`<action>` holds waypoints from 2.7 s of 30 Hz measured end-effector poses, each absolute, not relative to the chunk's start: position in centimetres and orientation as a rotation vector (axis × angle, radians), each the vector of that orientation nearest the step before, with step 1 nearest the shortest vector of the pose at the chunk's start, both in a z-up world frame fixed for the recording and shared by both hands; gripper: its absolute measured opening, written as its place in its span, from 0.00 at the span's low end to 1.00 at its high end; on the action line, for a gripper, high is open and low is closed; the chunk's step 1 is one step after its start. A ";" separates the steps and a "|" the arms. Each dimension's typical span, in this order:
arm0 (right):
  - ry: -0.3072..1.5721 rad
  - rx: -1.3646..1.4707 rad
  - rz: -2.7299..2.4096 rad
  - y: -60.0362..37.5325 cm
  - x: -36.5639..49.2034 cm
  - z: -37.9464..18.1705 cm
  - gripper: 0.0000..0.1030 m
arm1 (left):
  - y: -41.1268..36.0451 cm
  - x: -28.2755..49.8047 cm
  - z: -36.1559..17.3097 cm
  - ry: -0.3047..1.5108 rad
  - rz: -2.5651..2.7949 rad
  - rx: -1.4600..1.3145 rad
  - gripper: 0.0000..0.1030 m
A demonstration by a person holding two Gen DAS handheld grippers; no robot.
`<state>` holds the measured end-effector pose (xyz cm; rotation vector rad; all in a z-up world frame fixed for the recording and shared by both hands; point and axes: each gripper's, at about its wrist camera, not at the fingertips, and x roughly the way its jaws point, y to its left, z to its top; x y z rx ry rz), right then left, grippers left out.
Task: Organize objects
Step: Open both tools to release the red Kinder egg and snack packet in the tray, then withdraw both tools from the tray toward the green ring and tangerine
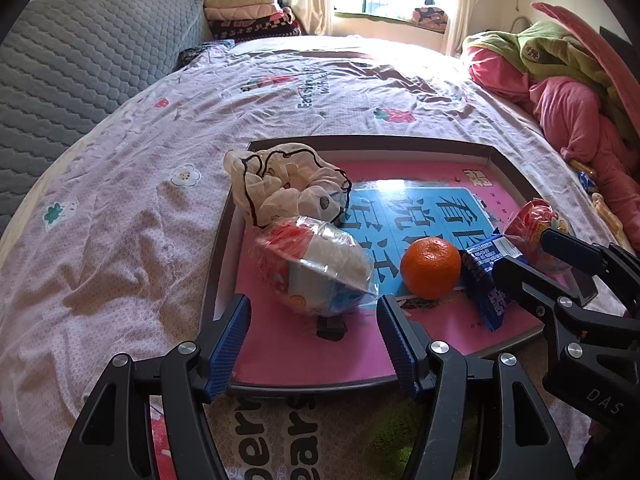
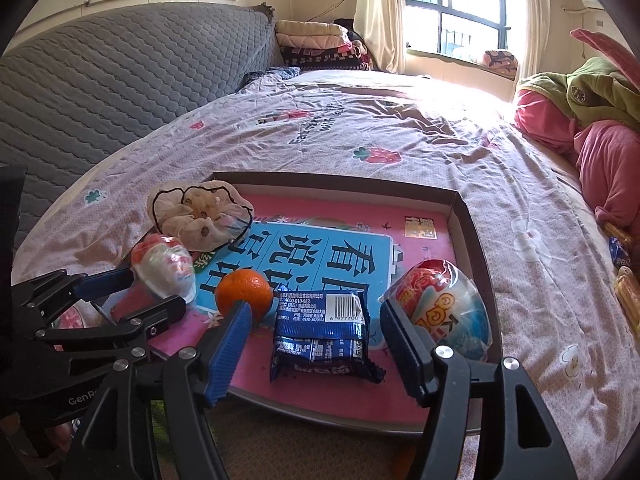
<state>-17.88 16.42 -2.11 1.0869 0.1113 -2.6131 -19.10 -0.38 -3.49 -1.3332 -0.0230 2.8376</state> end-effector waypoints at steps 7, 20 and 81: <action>0.100 1.057 -2.625 16.8 -17.3 -1.2 0.64 | -0.6 -18.4 -2.4 -0.029 2.859 -1.303 0.65; 0.085 0.984 -2.661 17.7 -16.2 1.2 0.69 | 0.0 -16.7 0.4 -0.028 2.895 -1.233 0.68; 0.168 1.071 -2.737 22.0 -7.1 -1.0 0.76 | 3.3 -9.3 -2.8 -0.018 2.754 -1.342 0.70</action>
